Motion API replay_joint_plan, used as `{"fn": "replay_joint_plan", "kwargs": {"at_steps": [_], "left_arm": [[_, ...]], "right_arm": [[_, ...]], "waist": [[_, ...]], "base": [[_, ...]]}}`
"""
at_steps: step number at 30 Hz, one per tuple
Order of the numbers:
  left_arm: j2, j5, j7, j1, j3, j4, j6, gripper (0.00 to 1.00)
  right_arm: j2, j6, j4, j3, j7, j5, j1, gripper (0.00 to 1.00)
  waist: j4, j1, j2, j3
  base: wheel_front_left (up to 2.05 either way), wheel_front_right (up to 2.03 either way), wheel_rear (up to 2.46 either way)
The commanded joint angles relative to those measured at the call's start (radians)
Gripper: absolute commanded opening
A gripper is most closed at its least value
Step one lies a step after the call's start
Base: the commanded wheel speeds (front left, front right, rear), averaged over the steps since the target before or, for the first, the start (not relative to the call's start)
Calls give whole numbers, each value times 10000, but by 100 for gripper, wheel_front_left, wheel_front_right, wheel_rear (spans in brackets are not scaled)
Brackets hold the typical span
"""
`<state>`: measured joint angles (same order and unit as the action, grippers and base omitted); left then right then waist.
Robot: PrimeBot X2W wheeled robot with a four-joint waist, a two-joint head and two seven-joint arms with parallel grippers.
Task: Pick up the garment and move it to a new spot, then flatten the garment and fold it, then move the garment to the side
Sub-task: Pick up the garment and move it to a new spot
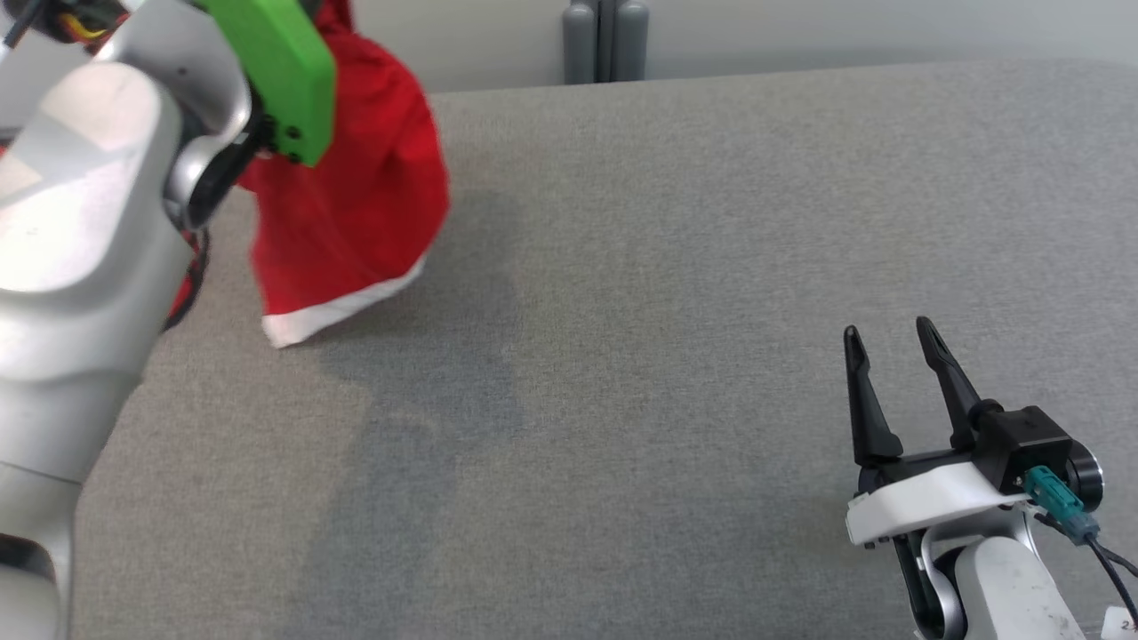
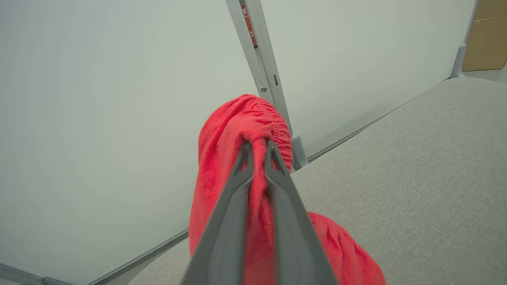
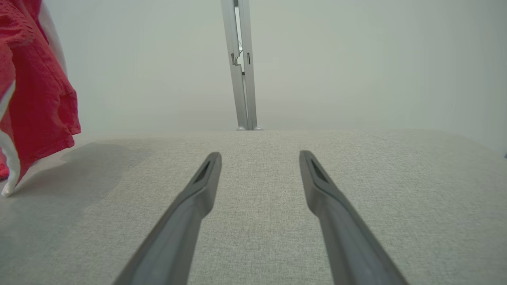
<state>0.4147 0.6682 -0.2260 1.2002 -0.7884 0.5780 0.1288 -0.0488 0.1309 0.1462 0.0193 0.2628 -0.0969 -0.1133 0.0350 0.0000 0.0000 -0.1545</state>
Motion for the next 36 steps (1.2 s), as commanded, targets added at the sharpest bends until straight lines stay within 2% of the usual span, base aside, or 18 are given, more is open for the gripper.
{"fn": "replay_joint_plan", "kwargs": {"at_steps": [1, 8, 11, 13, 17, 21, 28, 29, 30, 31, 32, 36], "left_arm": [[-231, 264, 113, 205, -106, -256, 12, 0], [-1801, 2003, 938, 163, 23, -1222, 12, 0], [-2630, 2651, 1420, -605, 185, -877, 0, 0], [-2964, 2973, 1798, -1182, 197, -401, -38, 0], [-3355, 3256, 2653, -2540, 79, 1081, -169, 0], [-3481, 3476, 3687, -3707, 165, 2741, -425, 0], [-3506, 3575, 4634, -4194, 530, 4692, -690, 0], [-3505, 3516, 4695, -4154, 557, 4897, -739, 5], [-3503, 3514, 4745, -4136, 585, 5044, -757, 43], [-3508, 3417, 4768, -4083, 551, 5190, -759, 93], [-3513, 3355, 4812, -4032, 523, 5292, -778, 100], [-3543, 2935, 4915, -3852, 407, 5395, -751, 100]], "right_arm": [[-29, -3, 43, -66, 32, -58, 207, 100], [-27, -3, 40, -406, 32, -70, 479, 100], [-26, -3, 20, -515, 32, -123, 504, 100], [-24, -3, 1, -459, 32, -179, 458, 100], [-29, -3, -5, -209, 32, -335, 264, 100], [-27, -3, -7, -142, 32, -399, 218, 100], [-24, -3, -1, -252, 32, -282, 216, 100], [-24, -3, 11, -268, 32, -257, 225, 100], [-24, -3, 19, -259, 32, -243, 222, 100], [-26, -3, 16, -262, 32, -238, 219, 100], [-26, -3, 15, -238, 32, -232, 210, 100], [-27, -3, 54, -227, 32, -185, 247, 100]], "waist": [[-733, 0, 0, 808], [-1459, 0, 0, 923], [-1645, 0, 0, 805], [-1786, 0, 0, 670], [-2084, 0, 0, 399], [-2273, 0, 0, 150], [-2154, 0, 0, -68], [-2087, 0, 0, -55], [-2040, 0, 0, -43], [-1960, 0, 0, -25], [-1902, 0, 0, -13], [-1544, 0, 0, 149]], "base": [[0, 0, 0], [0, 0, 0], [0, 0, 0], [0, 0, 0], [0, 0, 0], [0, 0, 0], [0, 0, 0], [0, 0, 0], [0, 0, 0], [0, 0, 0], [0, 0, 0], [0, 0, 0]]}}
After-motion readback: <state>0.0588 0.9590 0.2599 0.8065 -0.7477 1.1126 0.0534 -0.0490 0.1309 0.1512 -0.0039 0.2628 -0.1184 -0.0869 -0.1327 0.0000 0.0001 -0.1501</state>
